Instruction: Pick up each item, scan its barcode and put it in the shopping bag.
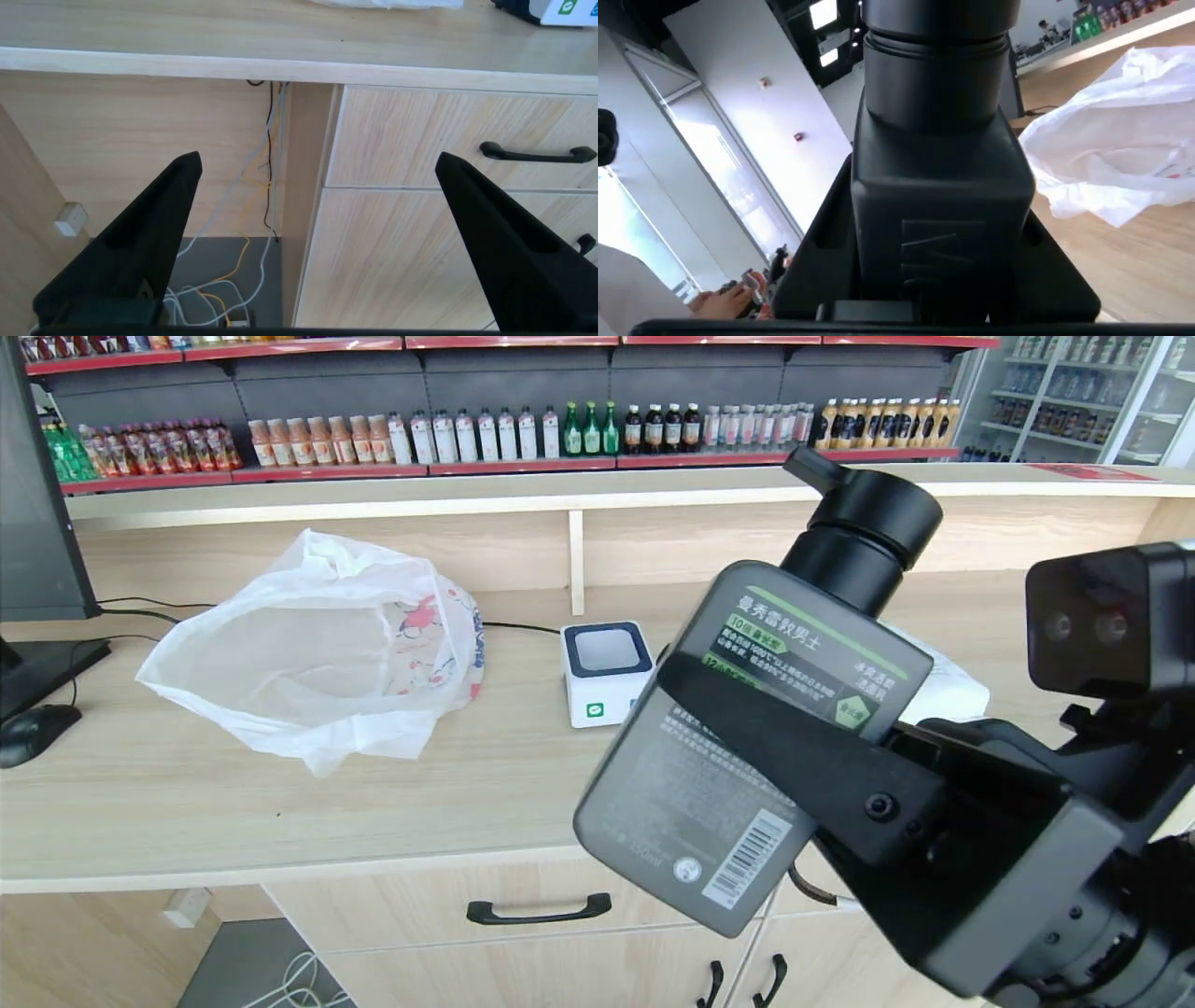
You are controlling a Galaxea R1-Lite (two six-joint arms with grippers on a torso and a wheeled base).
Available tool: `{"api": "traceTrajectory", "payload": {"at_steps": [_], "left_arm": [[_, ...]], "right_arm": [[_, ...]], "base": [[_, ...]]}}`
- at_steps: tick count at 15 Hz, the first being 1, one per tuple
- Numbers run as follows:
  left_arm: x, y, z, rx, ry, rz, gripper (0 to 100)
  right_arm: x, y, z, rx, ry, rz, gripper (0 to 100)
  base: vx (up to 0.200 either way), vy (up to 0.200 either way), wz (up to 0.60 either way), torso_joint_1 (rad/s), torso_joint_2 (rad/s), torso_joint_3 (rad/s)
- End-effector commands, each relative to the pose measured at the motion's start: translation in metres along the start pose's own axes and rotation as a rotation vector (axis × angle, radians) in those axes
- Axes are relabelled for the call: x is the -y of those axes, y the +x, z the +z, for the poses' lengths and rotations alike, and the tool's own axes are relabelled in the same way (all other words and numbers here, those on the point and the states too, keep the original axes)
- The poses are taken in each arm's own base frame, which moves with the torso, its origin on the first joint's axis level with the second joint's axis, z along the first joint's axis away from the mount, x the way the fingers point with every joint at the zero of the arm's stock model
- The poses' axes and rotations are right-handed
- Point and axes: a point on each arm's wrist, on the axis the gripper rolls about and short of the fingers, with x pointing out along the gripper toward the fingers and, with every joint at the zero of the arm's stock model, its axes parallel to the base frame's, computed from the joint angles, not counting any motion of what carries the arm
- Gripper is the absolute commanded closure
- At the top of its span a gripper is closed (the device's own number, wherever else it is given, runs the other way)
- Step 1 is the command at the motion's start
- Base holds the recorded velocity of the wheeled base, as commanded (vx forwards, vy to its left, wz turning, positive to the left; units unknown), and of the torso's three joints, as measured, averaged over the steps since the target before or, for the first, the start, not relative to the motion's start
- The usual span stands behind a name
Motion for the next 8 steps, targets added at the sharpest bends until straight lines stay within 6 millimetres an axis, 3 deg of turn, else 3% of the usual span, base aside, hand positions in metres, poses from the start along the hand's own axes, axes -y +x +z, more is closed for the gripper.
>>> {"api": "traceTrajectory", "payload": {"at_steps": [1,5,6,8], "left_arm": [[0.0,0.0,0.0,0.0,0.0,0.0,0],[0.0,0.0,0.0,0.0,0.0,0.0,0],[0.0,0.0,0.0,0.0,0.0,0.0,0],[0.0,0.0,0.0,0.0,0.0,0.0,0]], "right_arm": [[0.007,-0.007,-0.003,-0.024,-0.075,-0.032,100],[0.037,-0.031,-0.003,-0.103,-0.391,-0.129,100],[0.051,-0.039,-0.001,-0.114,-0.502,-0.216,100],[0.058,-0.052,0.013,-0.095,-0.614,-0.304,100]], "base": [[0.0,0.0,0.0,0.0,0.0,0.0],[0.0,0.0,0.0,0.0,0.0,0.0],[0.0,0.0,0.0,0.0,0.0,0.0],[0.0,0.0,0.0,0.0,0.0,0.0]]}}
